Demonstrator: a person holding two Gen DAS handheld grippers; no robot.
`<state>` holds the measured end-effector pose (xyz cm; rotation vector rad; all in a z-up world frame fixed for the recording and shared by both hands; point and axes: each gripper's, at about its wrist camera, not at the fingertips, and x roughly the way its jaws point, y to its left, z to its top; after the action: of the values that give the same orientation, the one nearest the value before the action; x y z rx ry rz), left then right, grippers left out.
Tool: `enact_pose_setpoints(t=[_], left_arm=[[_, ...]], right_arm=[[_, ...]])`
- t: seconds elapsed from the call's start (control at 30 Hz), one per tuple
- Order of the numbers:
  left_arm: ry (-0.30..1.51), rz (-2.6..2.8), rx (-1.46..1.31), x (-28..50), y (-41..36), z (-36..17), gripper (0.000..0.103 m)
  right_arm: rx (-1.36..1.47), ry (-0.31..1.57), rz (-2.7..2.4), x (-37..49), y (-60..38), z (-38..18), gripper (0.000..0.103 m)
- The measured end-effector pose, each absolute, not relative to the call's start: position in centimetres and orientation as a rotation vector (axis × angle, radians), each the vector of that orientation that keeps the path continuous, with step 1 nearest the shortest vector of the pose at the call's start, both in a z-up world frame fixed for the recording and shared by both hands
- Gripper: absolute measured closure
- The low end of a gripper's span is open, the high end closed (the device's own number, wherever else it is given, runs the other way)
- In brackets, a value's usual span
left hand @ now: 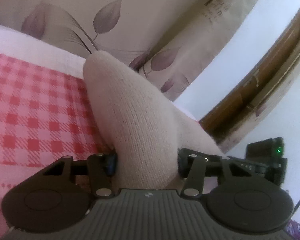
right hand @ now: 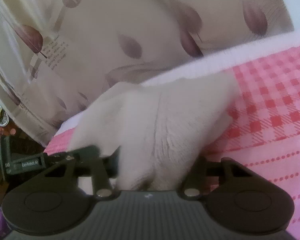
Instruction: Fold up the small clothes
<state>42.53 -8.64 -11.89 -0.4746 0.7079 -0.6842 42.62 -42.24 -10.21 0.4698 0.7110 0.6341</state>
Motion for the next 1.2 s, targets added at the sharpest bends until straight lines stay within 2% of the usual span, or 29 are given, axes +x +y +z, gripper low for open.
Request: enact_pose_setpoints(t=[0.33,1.2], left_arm=[[0.643,-0.636,-0.397,38.6,-7.9,-8.1,0.052],[0.575,-0.510,-0.311,24.7,0.0,-1.2,0.052]], right_arm=[[0.544,0.668,0.632,39.7,-40.4,-7.7,0.054],[0.647,0.612,0.759,27.9,-33.1,-2.7,0.054]])
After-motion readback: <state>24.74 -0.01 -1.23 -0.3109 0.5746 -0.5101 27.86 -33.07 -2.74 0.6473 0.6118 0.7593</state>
